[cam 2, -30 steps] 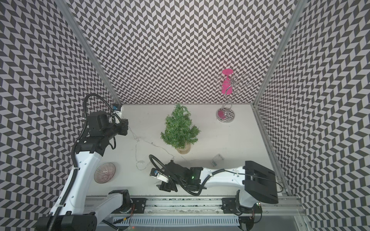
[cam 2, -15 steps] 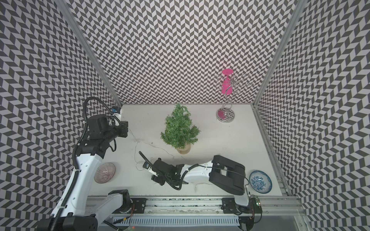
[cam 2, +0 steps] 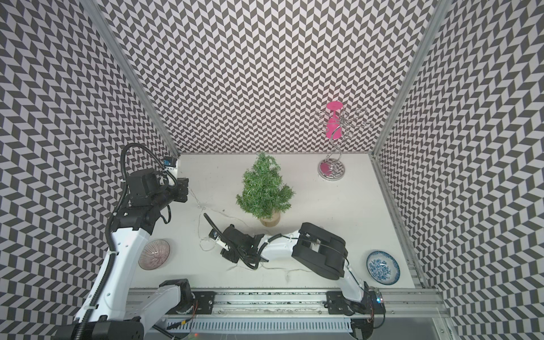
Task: Wrap string light around the christmas tree
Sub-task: Pick up the light string from the center of the board.
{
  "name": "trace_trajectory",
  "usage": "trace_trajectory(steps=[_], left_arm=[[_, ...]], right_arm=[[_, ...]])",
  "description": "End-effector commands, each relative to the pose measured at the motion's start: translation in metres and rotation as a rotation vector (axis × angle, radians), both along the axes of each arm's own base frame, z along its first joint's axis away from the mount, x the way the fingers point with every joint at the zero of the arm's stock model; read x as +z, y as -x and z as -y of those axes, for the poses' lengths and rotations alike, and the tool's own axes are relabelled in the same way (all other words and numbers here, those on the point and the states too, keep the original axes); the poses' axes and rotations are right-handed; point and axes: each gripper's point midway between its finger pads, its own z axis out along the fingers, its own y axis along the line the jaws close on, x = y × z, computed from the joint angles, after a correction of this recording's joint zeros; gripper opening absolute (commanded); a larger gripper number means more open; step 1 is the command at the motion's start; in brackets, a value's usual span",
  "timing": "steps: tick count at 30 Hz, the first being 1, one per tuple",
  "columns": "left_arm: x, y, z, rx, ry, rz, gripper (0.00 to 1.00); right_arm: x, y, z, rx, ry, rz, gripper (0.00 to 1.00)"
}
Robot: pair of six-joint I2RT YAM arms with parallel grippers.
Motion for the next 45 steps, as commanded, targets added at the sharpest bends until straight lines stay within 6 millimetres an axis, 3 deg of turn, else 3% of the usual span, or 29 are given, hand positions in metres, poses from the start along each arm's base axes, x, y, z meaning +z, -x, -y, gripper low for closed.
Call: trace_trajectory(steps=[1, 12, 16, 20, 23, 29, 35, 40, 45], left_arm=[[0.004, 0.001, 0.002, -0.014, 0.009, 0.026, 0.01], [0.005, 0.002, 0.003, -0.022, 0.015, 0.027, 0.01], [0.005, 0.002, 0.003, -0.022, 0.014, 0.028, 0.01], [0.007, 0.002, 0.003, -0.023, 0.015, 0.032, 0.02], [0.012, 0.001, 0.003, -0.024, 0.013, 0.038, 0.02], [0.031, 0.001, 0.008, -0.046, 0.034, 0.067, 0.02], [0.058, 0.009, 0.022, -0.1, 0.094, 0.117, 0.02], [0.089, 0.021, 0.036, -0.161, 0.158, 0.176, 0.04], [0.113, 0.033, 0.054, -0.237, 0.225, 0.221, 0.04]], right_arm=[[0.002, -0.001, -0.01, 0.016, -0.028, -0.002, 0.43], [-0.012, -0.011, -0.006, -0.017, -0.002, -0.01, 0.3], [-0.008, -0.017, -0.003, -0.034, 0.006, 0.013, 0.15], [0.016, -0.015, -0.002, -0.03, -0.017, 0.041, 0.0], [0.059, -0.011, 0.005, -0.044, -0.073, 0.087, 0.0], [0.162, 0.008, 0.043, -0.072, -0.165, 0.245, 0.0], [0.273, 0.025, 0.095, -0.11, -0.338, 0.388, 0.0], [0.366, 0.031, 0.157, -0.185, -0.521, 0.535, 0.01], [0.417, 0.031, 0.2, -0.248, -0.571, 0.638, 0.02]])
